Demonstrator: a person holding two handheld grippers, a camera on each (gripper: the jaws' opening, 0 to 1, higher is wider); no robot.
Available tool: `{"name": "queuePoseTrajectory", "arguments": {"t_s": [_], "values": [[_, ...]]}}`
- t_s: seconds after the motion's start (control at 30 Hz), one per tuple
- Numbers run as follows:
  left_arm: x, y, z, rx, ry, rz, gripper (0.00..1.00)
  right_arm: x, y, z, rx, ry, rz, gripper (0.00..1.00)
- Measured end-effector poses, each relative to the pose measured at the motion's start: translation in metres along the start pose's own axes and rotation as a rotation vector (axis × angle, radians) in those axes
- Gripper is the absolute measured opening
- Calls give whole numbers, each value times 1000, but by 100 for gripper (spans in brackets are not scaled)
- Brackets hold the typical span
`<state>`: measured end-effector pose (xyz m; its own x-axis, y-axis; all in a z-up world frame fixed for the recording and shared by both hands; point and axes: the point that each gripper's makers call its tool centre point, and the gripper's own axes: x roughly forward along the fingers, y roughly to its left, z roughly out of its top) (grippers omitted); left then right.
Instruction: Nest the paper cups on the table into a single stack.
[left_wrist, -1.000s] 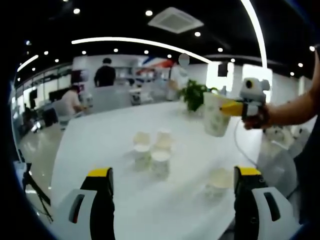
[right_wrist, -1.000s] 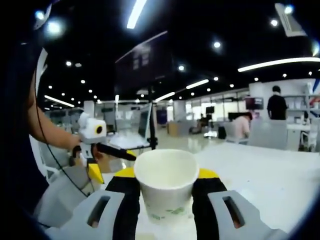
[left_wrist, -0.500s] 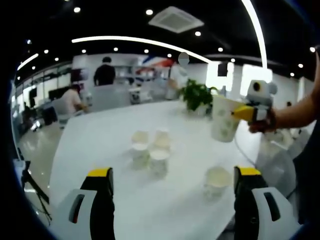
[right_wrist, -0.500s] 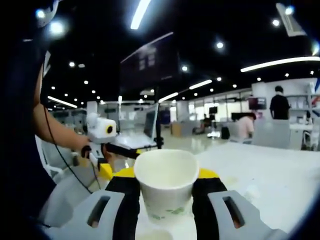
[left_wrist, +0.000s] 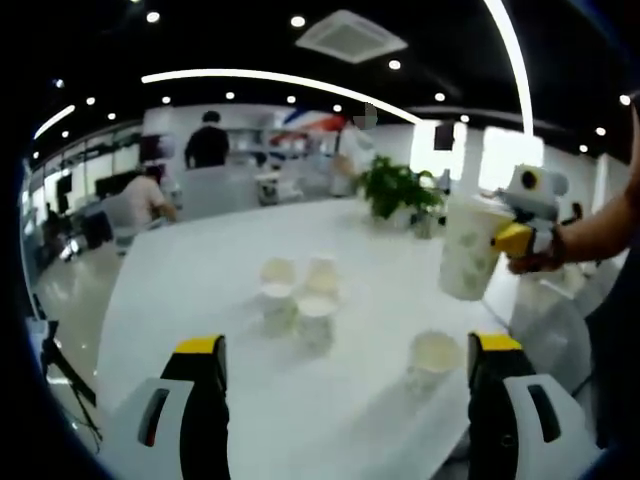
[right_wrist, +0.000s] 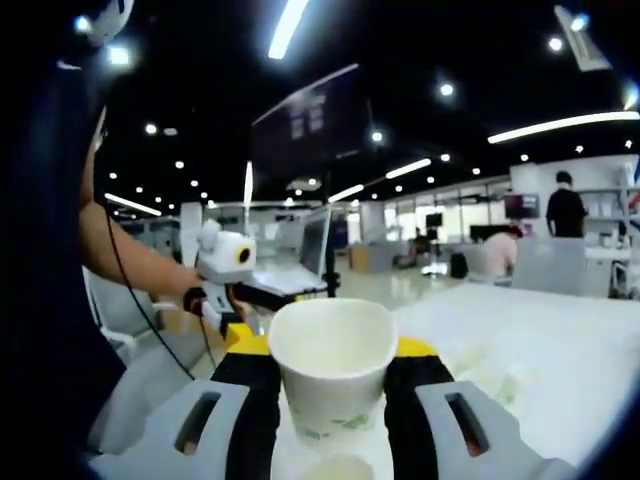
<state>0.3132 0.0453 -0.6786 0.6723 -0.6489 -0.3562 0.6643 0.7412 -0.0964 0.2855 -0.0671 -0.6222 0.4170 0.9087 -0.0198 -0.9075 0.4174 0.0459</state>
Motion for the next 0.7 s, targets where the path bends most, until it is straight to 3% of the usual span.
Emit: {"name": "queuePoseTrajectory", "arguments": {"t_s": [0.37,0.7], "values": [[1,-1,-1,1,10,-7,98,-1,6,0,-1,-7,-1,37],[1,-2,-1,1,11,-10,98,0,5,-12,1,-3,-6,37]]}}
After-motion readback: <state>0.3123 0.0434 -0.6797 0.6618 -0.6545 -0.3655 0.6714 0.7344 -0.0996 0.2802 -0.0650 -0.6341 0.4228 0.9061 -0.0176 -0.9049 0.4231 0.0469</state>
